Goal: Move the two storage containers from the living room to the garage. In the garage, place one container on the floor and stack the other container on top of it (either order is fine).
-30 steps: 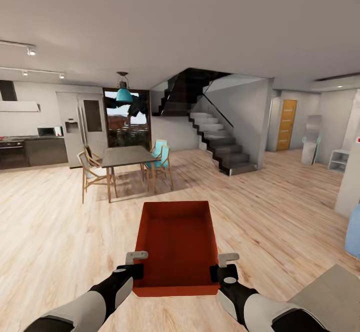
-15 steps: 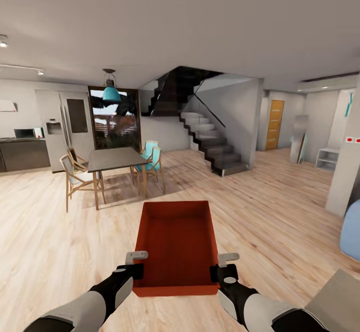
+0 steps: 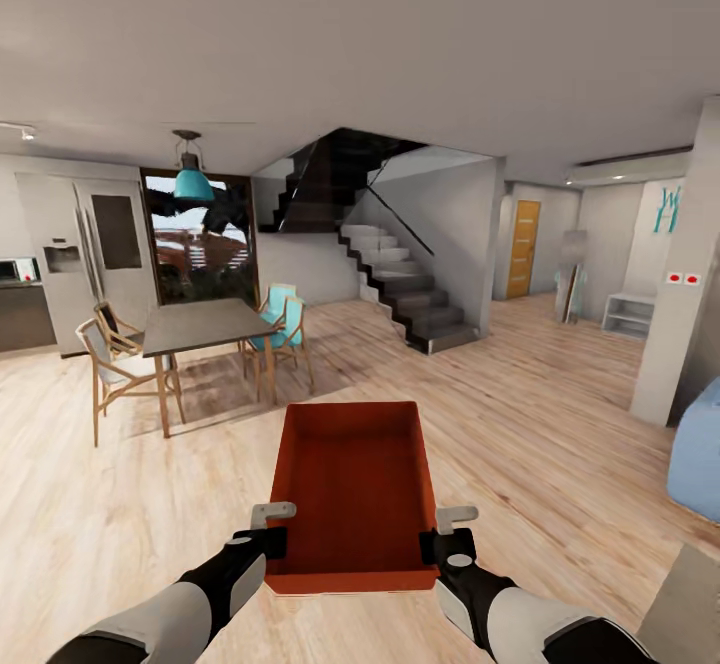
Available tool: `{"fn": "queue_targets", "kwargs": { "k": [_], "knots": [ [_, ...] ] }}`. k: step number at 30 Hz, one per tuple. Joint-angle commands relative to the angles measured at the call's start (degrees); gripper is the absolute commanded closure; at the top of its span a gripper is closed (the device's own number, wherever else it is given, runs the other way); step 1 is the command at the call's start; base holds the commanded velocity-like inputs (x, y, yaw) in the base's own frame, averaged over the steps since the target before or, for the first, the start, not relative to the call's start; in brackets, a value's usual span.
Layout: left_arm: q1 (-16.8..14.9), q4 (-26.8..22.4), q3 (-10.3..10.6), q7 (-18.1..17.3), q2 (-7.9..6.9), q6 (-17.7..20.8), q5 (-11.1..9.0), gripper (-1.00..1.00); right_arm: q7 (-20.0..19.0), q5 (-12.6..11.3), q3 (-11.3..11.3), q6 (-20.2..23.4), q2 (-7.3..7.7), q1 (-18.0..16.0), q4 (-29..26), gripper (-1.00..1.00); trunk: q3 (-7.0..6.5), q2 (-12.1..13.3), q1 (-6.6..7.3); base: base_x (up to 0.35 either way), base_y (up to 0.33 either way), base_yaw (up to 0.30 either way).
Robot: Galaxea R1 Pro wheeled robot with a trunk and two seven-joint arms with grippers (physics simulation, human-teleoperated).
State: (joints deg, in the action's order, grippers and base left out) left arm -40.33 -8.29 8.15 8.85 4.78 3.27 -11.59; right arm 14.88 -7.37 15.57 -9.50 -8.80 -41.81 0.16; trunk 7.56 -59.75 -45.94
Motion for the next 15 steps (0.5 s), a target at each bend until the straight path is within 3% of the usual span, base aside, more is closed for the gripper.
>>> {"fn": "queue_targets", "kwargs": {
  "k": [1, 15],
  "knots": [
    [-0.05, -0.41, -3.37, 0.86, -3.07, 0.34, 0.87, 1.00, -0.28, -0.12, -1.95, 0.01, -0.06, -0.02, 0.10, 1.00, 0.08, -0.06, -0.04, 0.304, 0.216, -0.283],
    [-0.08, -0.41, -3.34, 0.89, -3.09, 0.34, 0.87, 1.00, -0.42, -0.01, -1.95, 0.05, -0.03, -0.02, 0.10, 1.00, 0.08, -0.06, -0.04, 0.304, 0.216, -0.284]
  ]
}}
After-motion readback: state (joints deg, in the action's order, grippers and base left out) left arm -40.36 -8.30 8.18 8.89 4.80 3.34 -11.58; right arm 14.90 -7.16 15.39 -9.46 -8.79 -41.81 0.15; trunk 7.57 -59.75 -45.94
